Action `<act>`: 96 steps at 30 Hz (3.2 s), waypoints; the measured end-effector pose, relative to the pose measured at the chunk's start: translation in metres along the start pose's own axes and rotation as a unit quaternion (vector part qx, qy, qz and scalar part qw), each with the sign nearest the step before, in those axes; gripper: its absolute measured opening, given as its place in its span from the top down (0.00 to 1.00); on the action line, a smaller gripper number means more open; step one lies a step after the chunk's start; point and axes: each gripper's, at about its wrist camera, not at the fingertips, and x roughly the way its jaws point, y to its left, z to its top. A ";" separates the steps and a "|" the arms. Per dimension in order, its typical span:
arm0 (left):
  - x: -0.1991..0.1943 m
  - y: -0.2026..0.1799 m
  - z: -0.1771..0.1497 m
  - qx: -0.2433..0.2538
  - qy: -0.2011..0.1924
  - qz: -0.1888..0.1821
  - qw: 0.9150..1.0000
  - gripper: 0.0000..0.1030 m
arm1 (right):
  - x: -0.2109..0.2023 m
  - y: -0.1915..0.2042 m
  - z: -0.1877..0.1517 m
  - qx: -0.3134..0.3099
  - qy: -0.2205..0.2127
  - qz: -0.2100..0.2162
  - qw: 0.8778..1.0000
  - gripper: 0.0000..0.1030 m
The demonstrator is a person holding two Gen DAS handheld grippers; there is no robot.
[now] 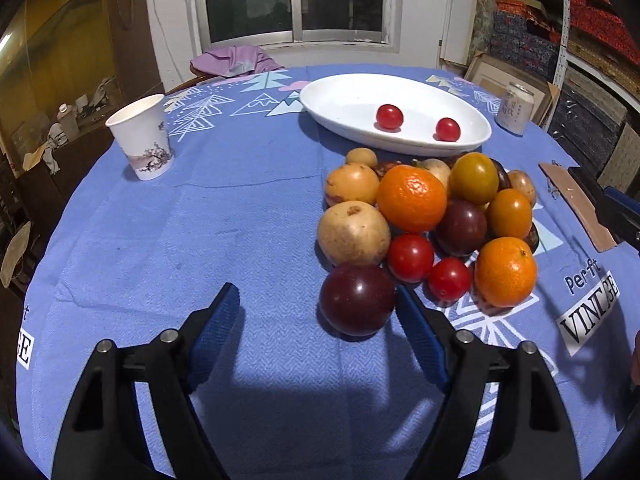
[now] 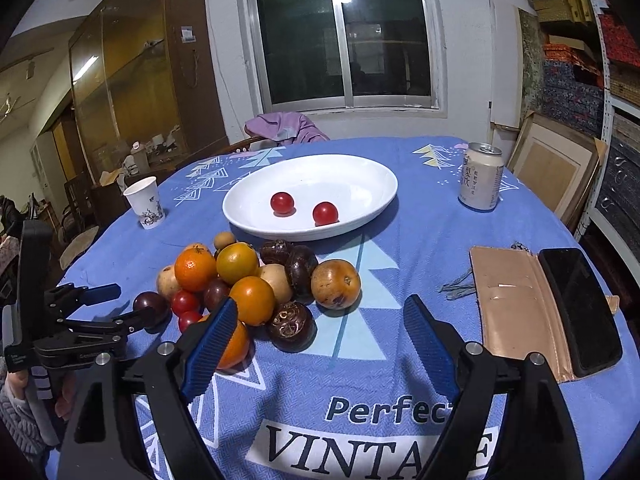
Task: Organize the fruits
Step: 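Move the left tool to the dark red plum and grasp it, then grasp the mandarin with the right tool while the left tool holds the plum, then carry the plum and mandarin onto the white plate and open both tools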
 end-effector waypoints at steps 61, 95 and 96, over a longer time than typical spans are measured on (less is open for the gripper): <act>-0.009 0.014 0.007 -0.039 -0.004 -0.055 0.998 0.65 | 0.060 0.070 -0.020 -0.055 0.122 0.072 0.988 0.54; 0.151 -0.016 0.197 -0.035 0.066 -0.061 0.995 0.65 | 0.195 -0.027 0.131 0.051 0.116 0.001 0.992 0.54; 0.153 -0.017 0.197 -0.031 0.068 -0.060 0.995 0.65 | 0.198 -0.028 0.129 0.054 0.123 0.000 0.991 0.54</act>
